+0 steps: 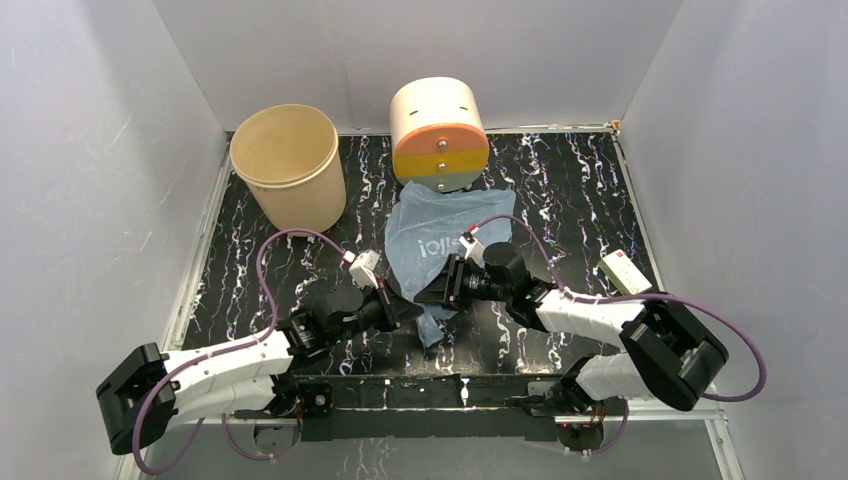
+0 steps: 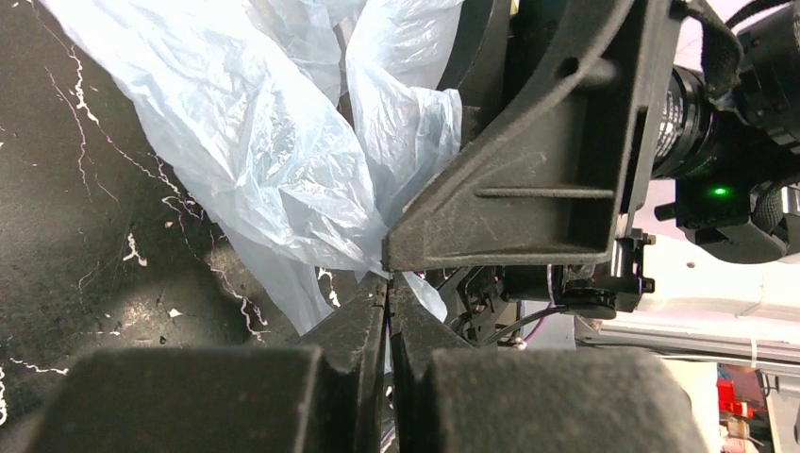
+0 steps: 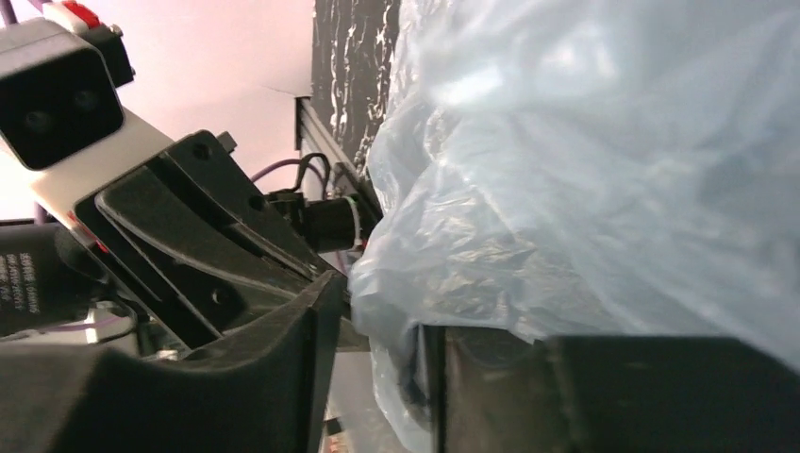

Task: Put the trash bags into the trash bin

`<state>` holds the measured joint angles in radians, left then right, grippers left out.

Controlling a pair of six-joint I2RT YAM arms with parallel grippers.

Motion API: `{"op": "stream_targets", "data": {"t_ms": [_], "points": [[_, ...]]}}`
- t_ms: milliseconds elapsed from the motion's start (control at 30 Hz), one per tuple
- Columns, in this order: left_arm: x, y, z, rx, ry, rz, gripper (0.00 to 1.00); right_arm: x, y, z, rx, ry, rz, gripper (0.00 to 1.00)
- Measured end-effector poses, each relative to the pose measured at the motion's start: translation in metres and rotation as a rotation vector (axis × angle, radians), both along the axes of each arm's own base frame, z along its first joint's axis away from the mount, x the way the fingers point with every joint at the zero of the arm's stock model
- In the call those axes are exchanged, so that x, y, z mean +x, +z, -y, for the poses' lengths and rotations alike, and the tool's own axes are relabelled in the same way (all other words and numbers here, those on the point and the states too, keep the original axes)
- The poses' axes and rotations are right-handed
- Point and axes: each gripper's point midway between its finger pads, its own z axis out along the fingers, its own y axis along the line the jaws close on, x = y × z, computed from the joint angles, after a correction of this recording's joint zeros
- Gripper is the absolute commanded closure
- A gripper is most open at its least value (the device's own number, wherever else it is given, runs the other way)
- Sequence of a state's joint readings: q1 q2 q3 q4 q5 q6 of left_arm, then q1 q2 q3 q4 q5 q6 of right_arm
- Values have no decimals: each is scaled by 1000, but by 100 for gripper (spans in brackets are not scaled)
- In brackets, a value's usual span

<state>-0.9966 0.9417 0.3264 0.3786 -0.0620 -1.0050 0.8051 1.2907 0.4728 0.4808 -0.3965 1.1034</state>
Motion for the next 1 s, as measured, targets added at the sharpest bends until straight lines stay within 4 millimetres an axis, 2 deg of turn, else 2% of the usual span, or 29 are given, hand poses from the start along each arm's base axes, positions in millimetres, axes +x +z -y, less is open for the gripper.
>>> {"op": "stream_targets", "data": {"t_ms": [167, 233, 300, 333, 433, 500, 667, 867, 1000], "points": [[0, -3, 4, 13, -18, 0, 100, -1, -6, -5, 4, 21, -93, 94], [0, 0, 5, 11, -24, 5, 100, 0, -6, -6, 6, 18, -109, 100], [1, 1, 5, 11, -24, 9, 99, 1, -5, -6, 9, 9, -117, 100], [2, 1, 5, 13, -23, 10, 91, 1, -4, -5, 8, 5, -118, 100], [1, 0, 2, 25, -23, 14, 48, 5, -2, -2, -21, -15, -105, 100], [1, 0, 0, 33, -25, 21, 36, 12, 8, -3, -35, -36, -76, 100], [0, 10, 2, 16, -52, 69, 30, 25, 31, -1, -32, -98, -23, 100], [-10, 22, 21, 7, -202, 142, 27, 30, 28, 3, -80, -141, -58, 100], [-9, 45, 29, 25, -265, 228, 24, 32, 23, 6, -105, -163, -76, 100]]}}
